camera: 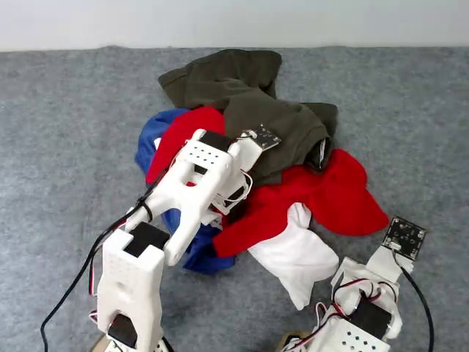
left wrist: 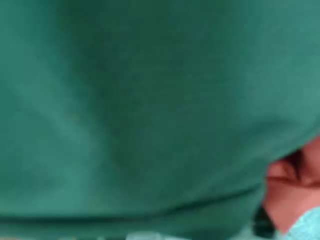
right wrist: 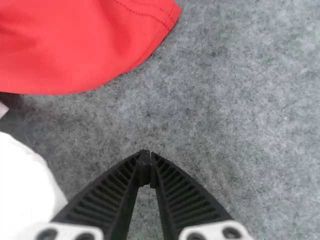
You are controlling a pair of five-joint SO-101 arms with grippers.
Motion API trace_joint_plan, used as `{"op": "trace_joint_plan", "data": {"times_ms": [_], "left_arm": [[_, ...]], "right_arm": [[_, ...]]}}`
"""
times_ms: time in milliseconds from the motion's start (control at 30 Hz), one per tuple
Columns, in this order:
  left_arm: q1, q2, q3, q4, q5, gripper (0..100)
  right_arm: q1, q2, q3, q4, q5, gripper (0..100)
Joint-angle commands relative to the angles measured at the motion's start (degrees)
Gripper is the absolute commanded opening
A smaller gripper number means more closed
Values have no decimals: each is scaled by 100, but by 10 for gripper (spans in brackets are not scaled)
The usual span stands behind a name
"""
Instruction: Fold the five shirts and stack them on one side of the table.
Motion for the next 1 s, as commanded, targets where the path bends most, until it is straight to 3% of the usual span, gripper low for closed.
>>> {"op": "trace_joint_plan", "data": {"times_ms": [0,233,567,733,967], "left_arm": [[-26,246,-101,316,-97,16],[-484,-1143,-479,1073,79,12],[-2136,-3982,-488,1600,158,12],[-3279,-4862,-488,1556,149,12],[-5442,-5301,-497,1116,-105,12]], "right_arm": [[92,-13,79,22,-35,11],[92,-13,79,22,-35,11],[92,-13,79,22,-35,11],[92,-13,79,22,-35,11],[92,-13,79,22,-35,11]]}}
